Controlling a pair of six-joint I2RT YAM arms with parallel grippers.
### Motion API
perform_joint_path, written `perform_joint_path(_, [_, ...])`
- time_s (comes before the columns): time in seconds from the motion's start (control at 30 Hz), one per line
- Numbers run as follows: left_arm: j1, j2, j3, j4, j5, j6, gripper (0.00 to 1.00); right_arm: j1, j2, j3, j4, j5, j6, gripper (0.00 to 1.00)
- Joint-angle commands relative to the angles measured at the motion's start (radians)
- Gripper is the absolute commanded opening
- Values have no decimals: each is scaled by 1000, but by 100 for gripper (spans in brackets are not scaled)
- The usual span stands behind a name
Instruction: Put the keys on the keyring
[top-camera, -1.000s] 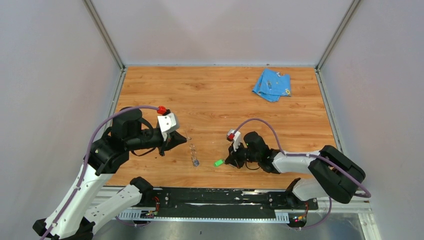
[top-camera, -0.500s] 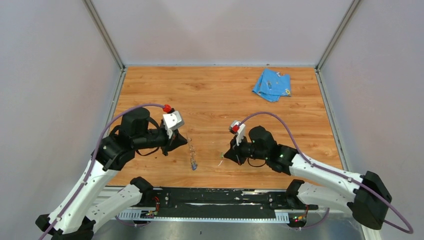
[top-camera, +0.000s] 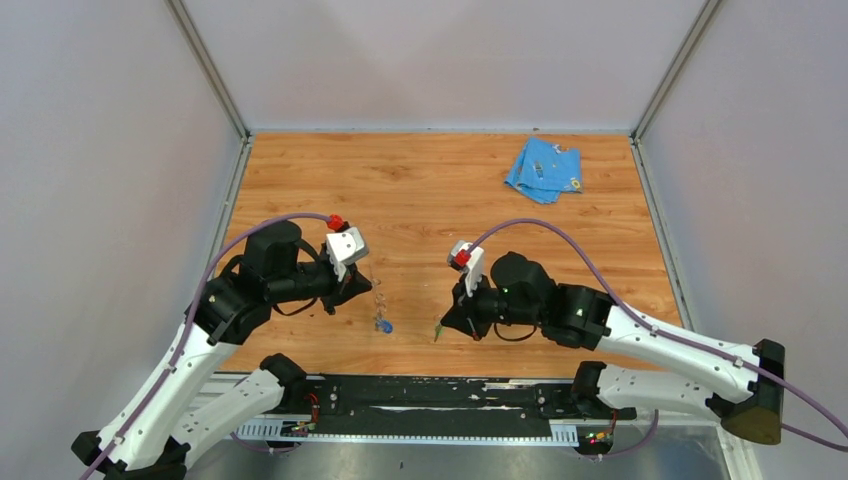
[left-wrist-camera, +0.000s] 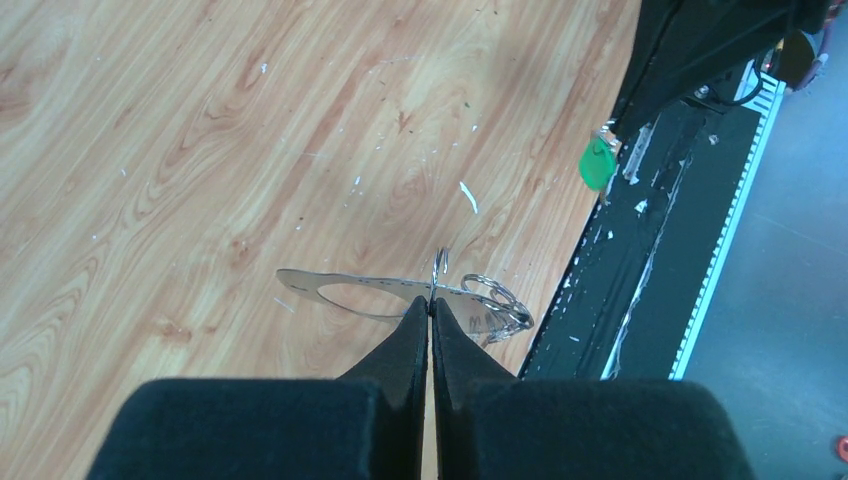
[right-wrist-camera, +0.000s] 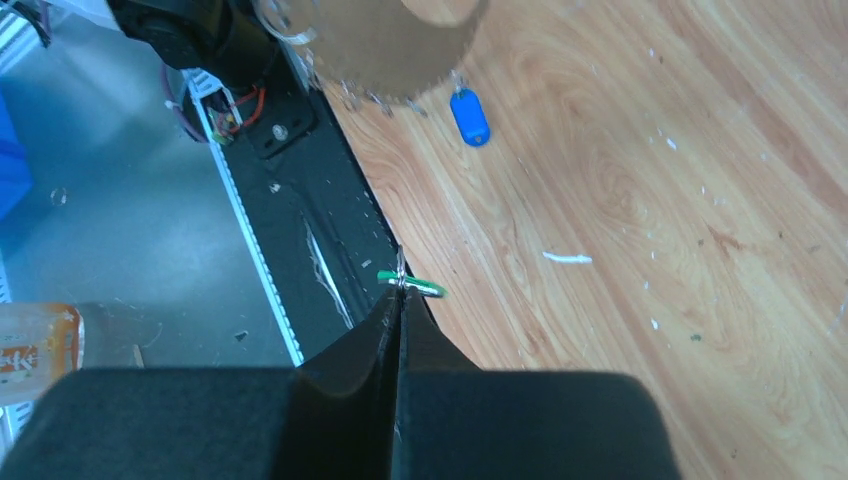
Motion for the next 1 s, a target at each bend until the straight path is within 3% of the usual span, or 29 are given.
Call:
perform_joint_path(0.0, [8, -3, 1, 36, -1, 8, 0, 90, 55, 157, -124, 143, -2, 0])
perform_joint_path(0.17, [8, -15, -3, 38, 12, 29, 0, 144, 168, 340, -160, 303, -40, 0])
perform_joint_path(0.37, [7, -29, -9, 45, 16, 68, 0, 148, 295, 475, -164, 260, -56, 0])
perform_joint_path(0.67, [7, -58, -30, 78, 43, 67, 0, 153, 352, 540, -116, 136, -78, 0])
perform_joint_path(0.97, [6, -88, -37, 161, 78, 116, 0, 155, 395, 612, -146, 119, -18, 0])
